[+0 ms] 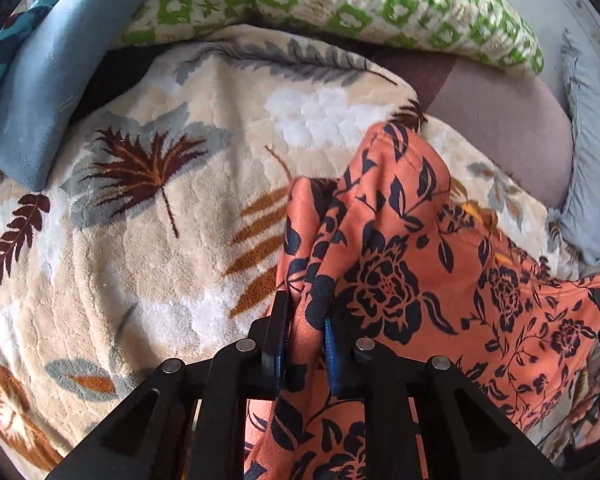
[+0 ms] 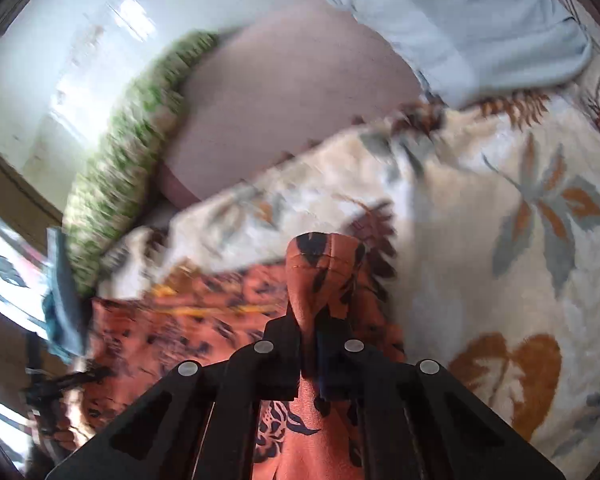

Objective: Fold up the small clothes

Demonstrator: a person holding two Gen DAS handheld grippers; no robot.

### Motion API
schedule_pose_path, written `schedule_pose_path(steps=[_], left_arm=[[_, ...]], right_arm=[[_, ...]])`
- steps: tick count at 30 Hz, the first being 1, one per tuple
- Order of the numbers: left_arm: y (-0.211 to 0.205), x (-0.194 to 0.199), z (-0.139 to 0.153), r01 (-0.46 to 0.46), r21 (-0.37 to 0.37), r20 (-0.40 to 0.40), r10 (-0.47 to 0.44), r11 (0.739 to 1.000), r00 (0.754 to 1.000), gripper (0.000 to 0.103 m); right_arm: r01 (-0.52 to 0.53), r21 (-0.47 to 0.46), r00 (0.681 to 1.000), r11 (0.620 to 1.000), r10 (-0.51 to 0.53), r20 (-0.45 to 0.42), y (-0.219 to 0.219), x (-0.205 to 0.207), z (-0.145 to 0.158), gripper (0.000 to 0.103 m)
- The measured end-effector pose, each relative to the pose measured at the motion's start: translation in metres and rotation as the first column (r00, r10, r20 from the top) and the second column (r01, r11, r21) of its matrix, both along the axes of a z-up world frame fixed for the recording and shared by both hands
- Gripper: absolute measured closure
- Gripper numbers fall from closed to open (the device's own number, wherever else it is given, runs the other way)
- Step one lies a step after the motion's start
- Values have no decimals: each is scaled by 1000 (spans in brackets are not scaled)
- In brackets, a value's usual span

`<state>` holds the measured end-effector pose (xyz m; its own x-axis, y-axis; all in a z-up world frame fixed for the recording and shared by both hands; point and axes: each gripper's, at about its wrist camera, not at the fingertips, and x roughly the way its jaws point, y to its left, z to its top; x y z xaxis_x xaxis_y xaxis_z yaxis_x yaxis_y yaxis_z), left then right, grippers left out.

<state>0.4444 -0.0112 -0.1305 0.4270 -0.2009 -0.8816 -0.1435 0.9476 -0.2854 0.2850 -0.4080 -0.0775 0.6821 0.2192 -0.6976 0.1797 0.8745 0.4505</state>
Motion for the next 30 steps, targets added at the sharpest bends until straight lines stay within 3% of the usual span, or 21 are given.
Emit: schedule_pose_path(steps=[1, 2, 6, 8, 10, 12, 14, 16, 19, 24, 26, 28, 29, 30], left_arm=[[2, 2, -6, -12, -1, -9, 12, 1000, 1000, 88], [2, 5, -13, -19, 16, -32, 19, 1000, 999, 88], [-6, 3, -11, -16, 56, -8, 16, 998, 1000, 88], [-4, -1, 1, -17, 12, 29, 17, 1000, 999, 89], [-3, -5, 17, 5, -64, 79, 0, 998, 997, 89], [-8, -4, 32, 32, -78, 131, -21, 996, 991, 84], [-16, 5, 39, 41, -28, 143, -36, 999, 989, 71], [-22, 19, 37, 36, 39, 129, -41, 999, 991, 52], [-36, 44, 25, 42, 112, 64, -50, 993, 997, 52], [-64, 81, 1, 83, 256, 1, -86, 963, 996, 52], [-69, 89, -8, 85, 239, -8, -86, 967, 996, 55], [-66, 90, -12, 96, 184, -2, -97, 978, 995, 98], [-63, 88, -12, 87, 138, -5, -87, 987, 996, 97], [-57, 84, -8, 59, 105, 19, -61, 993, 998, 98]], right_arm=[[10, 22, 997, 1000, -12, 74, -5, -4, 10, 98], [31, 21, 996, 999, -33, 87, -10, -3, 11, 98], [118, -43, 980, 992, -123, -155, -29, 18, -45, 98], [130, -34, 973, 991, -134, -189, -31, 13, -64, 97], [137, 23, 980, 990, -133, -150, -32, 7, -67, 92], [132, 39, 981, 990, -125, -146, -31, 7, -65, 92], [121, 44, 982, 992, -113, -148, -31, 10, -65, 92], [124, 46, 981, 991, -116, -156, -29, 10, -64, 88], [121, 72, 980, 990, -108, -165, -26, 10, -65, 71], [99, 53, 977, 994, -87, -194, -25, 14, -66, 69], [100, 35, 975, 994, -91, -204, -24, 17, -67, 68], [95, 19, 974, 995, -89, -209, -23, 18, -69, 68], [85, 4, 975, 996, -82, -206, -22, 19, -69, 71], [68, -9, 979, 998, -68, -191, -20, 19, -65, 84]])
